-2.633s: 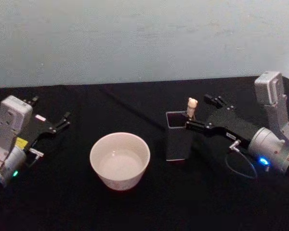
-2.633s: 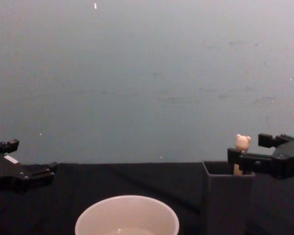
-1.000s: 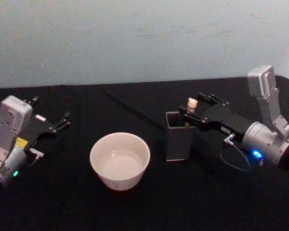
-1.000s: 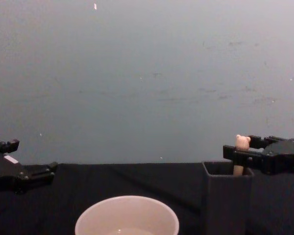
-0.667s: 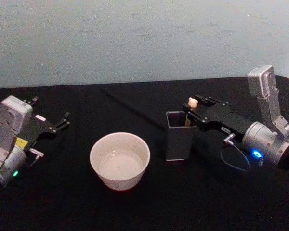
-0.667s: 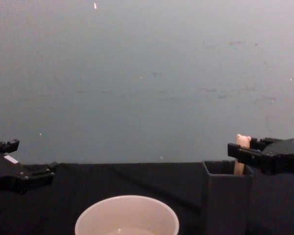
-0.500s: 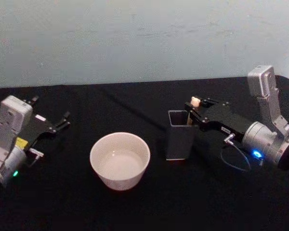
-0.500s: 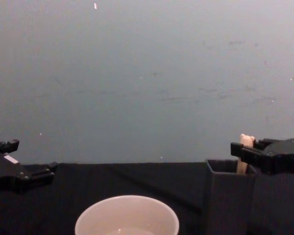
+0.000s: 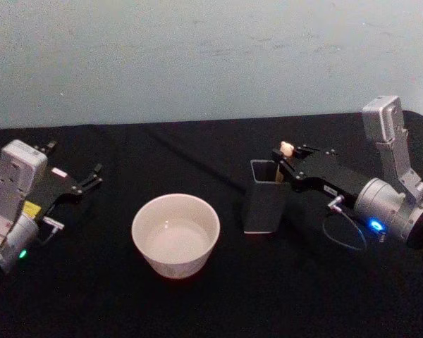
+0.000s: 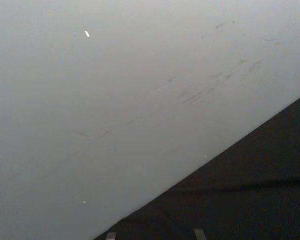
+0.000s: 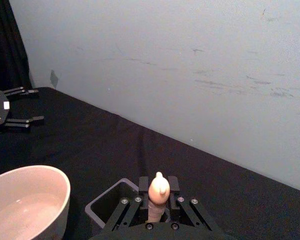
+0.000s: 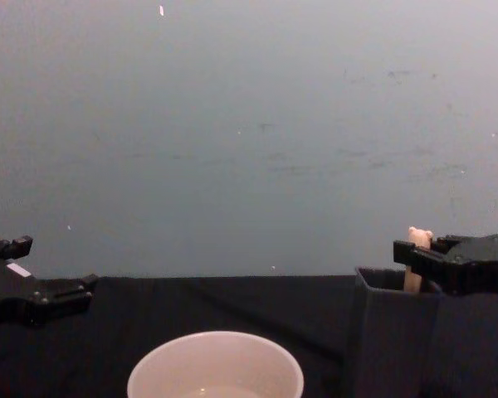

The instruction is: Pick up the stirring spoon with one hand, stir inside the cup, then place it back in its original position.

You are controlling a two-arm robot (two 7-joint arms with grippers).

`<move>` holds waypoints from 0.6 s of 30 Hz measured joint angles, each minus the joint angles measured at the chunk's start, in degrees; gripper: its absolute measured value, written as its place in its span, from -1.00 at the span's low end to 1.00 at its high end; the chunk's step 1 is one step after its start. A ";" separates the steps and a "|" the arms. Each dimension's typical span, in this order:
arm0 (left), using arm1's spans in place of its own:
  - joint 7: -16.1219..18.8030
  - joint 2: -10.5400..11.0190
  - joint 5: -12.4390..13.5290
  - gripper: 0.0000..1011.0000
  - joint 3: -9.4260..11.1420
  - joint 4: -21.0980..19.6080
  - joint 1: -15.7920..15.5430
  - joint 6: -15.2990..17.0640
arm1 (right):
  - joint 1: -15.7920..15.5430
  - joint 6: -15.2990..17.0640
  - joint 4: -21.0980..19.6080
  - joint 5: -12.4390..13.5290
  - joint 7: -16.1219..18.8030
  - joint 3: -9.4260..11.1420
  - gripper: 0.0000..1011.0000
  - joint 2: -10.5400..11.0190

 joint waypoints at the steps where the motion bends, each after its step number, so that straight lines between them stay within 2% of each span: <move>1: 0.00 0.00 0.00 0.98 0.00 0.00 0.00 0.00 | 0.00 0.00 0.00 0.00 0.00 0.00 -0.57 0.00; 7: 0.00 0.00 0.00 0.98 0.00 0.00 0.00 0.00 | -0.03 0.53 -0.16 0.18 0.26 0.15 -0.57 -0.10; 18: 0.00 0.00 0.00 0.98 0.00 0.00 0.00 0.00 | -0.90 3.70 -3.68 2.91 0.11 1.35 -0.57 0.07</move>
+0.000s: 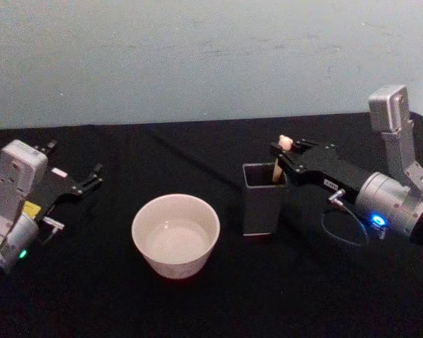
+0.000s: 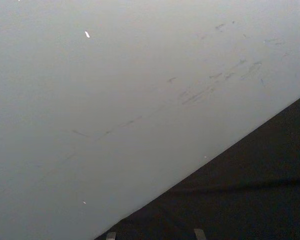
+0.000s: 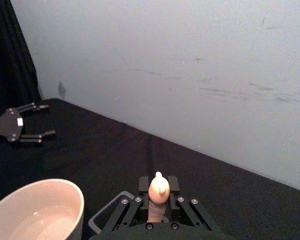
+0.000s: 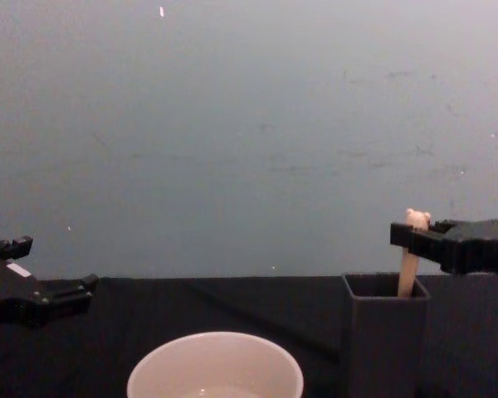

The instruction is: Pick up the stirring spoon with one hand, stir inside the cup, then place it back in its original position.

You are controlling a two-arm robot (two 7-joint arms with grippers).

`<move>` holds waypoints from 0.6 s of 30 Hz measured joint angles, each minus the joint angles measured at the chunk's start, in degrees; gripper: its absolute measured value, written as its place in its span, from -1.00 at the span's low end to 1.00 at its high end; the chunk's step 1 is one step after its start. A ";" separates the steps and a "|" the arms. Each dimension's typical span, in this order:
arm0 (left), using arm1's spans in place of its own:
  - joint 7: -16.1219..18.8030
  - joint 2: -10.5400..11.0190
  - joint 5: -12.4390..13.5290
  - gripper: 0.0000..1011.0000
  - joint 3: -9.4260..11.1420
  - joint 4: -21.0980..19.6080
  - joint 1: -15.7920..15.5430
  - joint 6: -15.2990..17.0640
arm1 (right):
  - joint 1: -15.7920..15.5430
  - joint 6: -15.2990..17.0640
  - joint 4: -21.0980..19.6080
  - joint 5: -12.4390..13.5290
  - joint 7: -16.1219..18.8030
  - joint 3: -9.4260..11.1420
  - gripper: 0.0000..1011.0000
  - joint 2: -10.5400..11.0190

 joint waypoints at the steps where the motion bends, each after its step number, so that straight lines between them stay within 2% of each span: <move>1: 0.00 0.00 0.00 0.98 0.00 0.00 0.00 0.00 | -0.10 0.21 -0.33 0.23 -0.08 0.11 -0.57 0.08; 10: 0.00 0.00 0.00 0.98 0.00 0.00 0.00 0.00 | -0.58 1.42 -3.51 3.06 -1.09 1.61 -0.57 0.63; 18: 0.00 0.00 0.00 0.98 0.00 0.00 0.00 0.00 | 0.72 0.92 -5.24 5.32 -1.79 2.50 -0.57 0.65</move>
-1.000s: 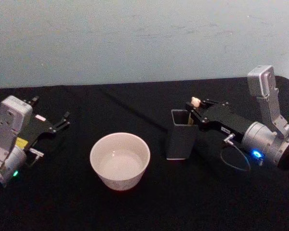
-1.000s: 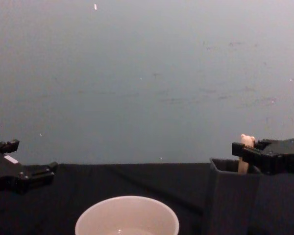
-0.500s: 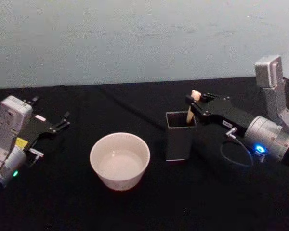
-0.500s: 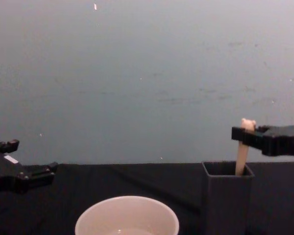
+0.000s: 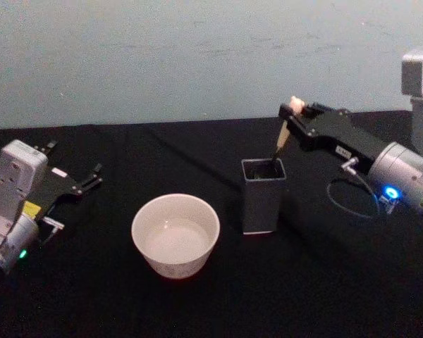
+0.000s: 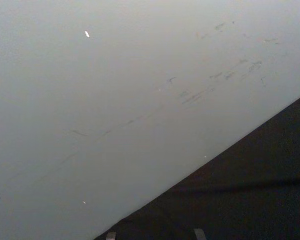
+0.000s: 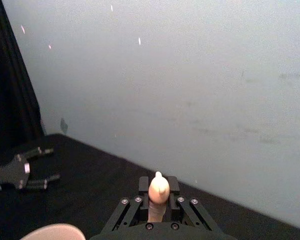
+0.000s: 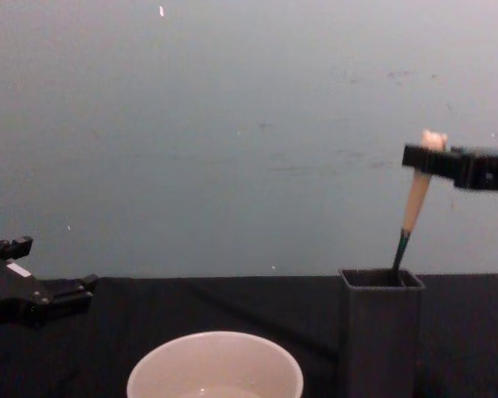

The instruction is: Pick up the stirring spoon with one hand, stir inside the cup, then place it back in its original position.

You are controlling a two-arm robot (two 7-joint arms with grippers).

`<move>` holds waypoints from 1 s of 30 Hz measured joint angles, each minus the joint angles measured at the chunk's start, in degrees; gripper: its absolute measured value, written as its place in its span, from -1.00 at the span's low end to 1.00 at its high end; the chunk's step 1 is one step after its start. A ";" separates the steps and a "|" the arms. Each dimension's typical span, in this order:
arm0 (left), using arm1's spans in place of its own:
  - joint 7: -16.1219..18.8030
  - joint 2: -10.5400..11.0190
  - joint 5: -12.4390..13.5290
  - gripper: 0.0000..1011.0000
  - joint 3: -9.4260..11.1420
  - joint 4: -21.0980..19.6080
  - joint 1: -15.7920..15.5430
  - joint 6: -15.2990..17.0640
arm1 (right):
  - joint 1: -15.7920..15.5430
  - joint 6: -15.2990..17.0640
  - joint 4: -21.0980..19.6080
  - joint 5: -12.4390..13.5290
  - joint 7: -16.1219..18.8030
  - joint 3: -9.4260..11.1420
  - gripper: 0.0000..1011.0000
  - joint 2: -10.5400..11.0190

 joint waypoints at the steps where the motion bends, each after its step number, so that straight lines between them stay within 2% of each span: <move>1: 0.00 0.00 0.00 0.98 0.00 0.00 0.00 0.00 | 0.00 0.00 0.00 0.00 0.00 0.00 -0.57 0.00; 15: 0.00 0.00 0.00 0.98 0.00 0.00 0.00 0.00 | 2.99 -1.65 -1.62 3.08 -0.06 -0.18 -0.57 -1.01; 21: 0.00 0.00 0.00 0.98 0.00 0.00 0.00 0.00 | 4.09 -1.92 -1.88 3.91 0.52 -1.74 -0.57 -1.39; 24: 0.00 0.00 0.00 0.98 0.00 0.00 0.00 0.00 | 4.53 -1.90 -1.89 4.20 1.13 -2.92 -0.57 -1.56; 26: 0.00 0.00 0.00 0.98 0.00 0.00 0.00 0.00 | 4.78 -1.81 -1.78 4.37 1.79 -4.40 -0.57 -1.67; 30: 0.00 0.00 0.00 0.98 0.00 0.00 0.00 0.00 | 4.91 -1.69 -1.65 4.52 2.46 -5.78 -0.57 -1.78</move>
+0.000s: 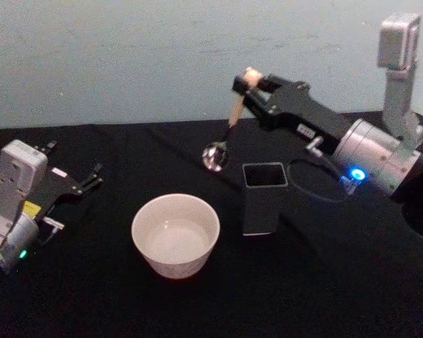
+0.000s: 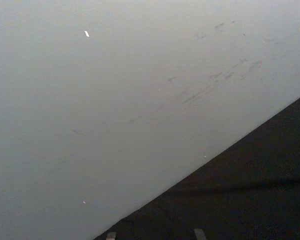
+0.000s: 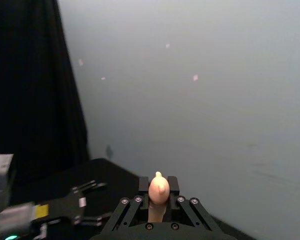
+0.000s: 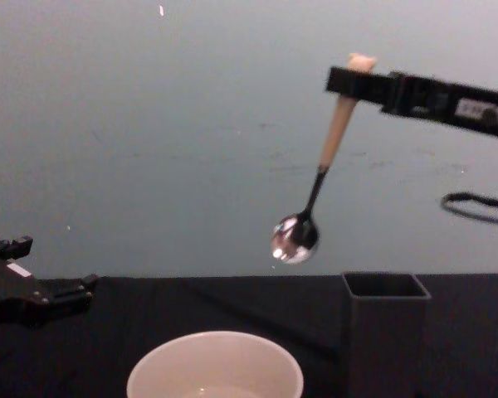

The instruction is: Pick up the stirring spoon with one hand, stir inside the cup, then place it back in its original position.

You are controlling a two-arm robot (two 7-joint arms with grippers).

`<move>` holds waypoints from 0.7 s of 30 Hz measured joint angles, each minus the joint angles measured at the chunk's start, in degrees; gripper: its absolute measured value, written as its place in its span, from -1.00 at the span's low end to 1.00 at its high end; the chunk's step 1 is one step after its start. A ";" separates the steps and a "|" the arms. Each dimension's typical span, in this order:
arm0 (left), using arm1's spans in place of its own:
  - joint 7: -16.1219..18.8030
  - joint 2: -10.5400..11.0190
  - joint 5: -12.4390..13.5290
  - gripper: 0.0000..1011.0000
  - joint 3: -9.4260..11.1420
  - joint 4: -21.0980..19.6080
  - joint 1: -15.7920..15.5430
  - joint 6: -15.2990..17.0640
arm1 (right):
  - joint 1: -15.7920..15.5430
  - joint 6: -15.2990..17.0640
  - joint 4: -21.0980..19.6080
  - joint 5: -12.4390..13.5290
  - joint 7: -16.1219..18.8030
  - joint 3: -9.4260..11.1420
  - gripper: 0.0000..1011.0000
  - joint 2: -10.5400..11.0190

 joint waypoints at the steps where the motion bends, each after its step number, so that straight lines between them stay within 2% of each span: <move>1: 0.00 0.00 0.00 0.98 0.00 0.00 0.00 0.00 | 0.07 0.13 0.08 0.16 0.41 -0.72 -0.57 -0.07; 9: 0.00 0.00 0.00 0.98 0.00 0.00 0.00 0.00 | 0.29 0.10 0.67 0.45 2.17 -4.09 -0.57 -0.27; 13: 0.00 0.00 0.00 0.98 0.00 0.00 0.00 0.00 | 0.45 -1.12 1.62 -1.30 3.01 -6.21 -0.57 -0.13; 21: 0.00 0.00 0.00 0.98 0.00 0.00 0.00 0.00 | 0.57 -2.35 3.33 -3.78 4.40 -8.65 -0.57 -0.26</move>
